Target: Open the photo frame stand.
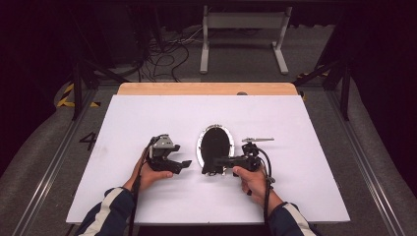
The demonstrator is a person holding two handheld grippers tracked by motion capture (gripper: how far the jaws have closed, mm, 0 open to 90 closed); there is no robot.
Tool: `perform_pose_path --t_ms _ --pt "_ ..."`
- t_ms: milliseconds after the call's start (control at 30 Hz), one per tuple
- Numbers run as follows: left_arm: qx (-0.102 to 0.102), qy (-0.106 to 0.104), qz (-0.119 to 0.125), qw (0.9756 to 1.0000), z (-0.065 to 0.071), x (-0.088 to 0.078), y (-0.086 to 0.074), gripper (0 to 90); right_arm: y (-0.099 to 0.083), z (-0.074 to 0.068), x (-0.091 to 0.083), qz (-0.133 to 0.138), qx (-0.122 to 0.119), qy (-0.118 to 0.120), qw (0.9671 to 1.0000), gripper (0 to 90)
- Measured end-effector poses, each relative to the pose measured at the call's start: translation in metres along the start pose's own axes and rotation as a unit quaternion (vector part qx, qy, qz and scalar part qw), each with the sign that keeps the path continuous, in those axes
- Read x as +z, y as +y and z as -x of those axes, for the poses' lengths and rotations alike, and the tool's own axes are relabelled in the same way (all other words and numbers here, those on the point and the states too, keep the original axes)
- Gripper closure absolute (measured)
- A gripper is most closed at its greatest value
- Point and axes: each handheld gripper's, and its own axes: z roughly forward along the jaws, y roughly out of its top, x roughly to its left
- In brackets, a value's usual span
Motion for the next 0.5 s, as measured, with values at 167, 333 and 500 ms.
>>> perform_pose_path --t_ms 167,333,500 --pt "-0.035 -0.016 0.024 0.9990 -0.004 0.007 0.009 22.3 0.000 -0.005 0.000 -0.001 -0.048 -0.004 0.9989 67.6" --pt "-0.044 -0.032 0.023 0.9982 -0.003 0.020 0.014 21.9 -0.001 -0.004 -0.001 -0.001 -0.074 0.002 0.9973 67.7" --pt "-0.055 -0.061 0.035 0.9961 -0.003 0.024 0.018 21.7 -0.001 -0.009 -0.003 -0.011 -0.109 -0.005 0.9939 68.0"
